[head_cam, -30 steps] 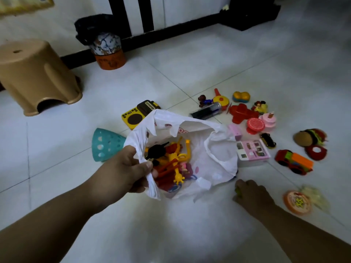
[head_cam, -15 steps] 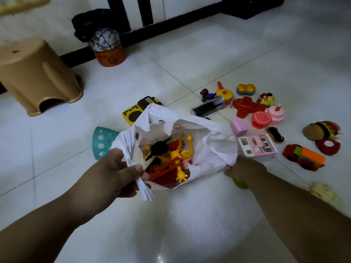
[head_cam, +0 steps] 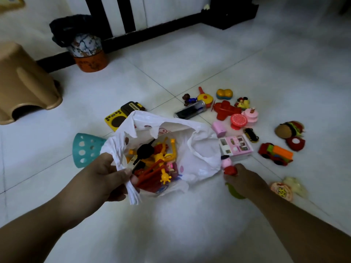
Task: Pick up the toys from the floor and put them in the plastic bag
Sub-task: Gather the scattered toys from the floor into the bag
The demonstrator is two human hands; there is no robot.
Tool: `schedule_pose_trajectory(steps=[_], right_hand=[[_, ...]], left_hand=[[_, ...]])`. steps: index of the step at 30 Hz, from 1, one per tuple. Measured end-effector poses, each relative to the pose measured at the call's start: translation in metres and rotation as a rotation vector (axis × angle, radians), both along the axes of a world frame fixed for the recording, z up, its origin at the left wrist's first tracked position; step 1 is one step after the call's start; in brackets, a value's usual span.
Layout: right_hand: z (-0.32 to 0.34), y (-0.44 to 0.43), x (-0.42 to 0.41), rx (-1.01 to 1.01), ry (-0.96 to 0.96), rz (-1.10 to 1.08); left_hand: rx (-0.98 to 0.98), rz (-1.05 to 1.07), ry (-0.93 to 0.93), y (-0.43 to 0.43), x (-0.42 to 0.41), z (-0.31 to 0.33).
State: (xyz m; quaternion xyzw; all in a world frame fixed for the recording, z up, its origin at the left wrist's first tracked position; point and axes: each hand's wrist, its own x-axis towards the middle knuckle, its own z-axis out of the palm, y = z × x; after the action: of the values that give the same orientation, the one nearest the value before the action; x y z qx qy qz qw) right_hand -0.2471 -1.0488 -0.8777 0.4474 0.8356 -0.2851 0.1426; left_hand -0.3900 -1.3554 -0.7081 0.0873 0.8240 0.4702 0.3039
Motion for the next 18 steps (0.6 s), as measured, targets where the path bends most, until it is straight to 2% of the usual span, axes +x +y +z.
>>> schedule_pose_trajectory(steps=[6,10,12,15,18], right_hand=[[0.094,0.0,0.016,0.133,0.275,-0.003],[0.169,-0.038,0.001,0.045,0.496,0.247],[0.189,-0.062,-0.021,-0.013,0.462,0.436],[0.179,-0.094,-0.073,-0.029,0.279,0.691],[0.133,-0.117,-0.123,-0.105,0.142,0.748]], left_hand=[[0.018,-0.044,0.004,-0.003,0.0,0.003],[0.016,-0.043,-0.007,-0.009,-0.002,0.008],[0.021,-0.034,-0.006,-0.012,-0.002,0.011],[0.031,-0.026,-0.005,-0.013,0.002,0.014],[0.024,-0.046,-0.001,-0.013,0.008,0.016]])
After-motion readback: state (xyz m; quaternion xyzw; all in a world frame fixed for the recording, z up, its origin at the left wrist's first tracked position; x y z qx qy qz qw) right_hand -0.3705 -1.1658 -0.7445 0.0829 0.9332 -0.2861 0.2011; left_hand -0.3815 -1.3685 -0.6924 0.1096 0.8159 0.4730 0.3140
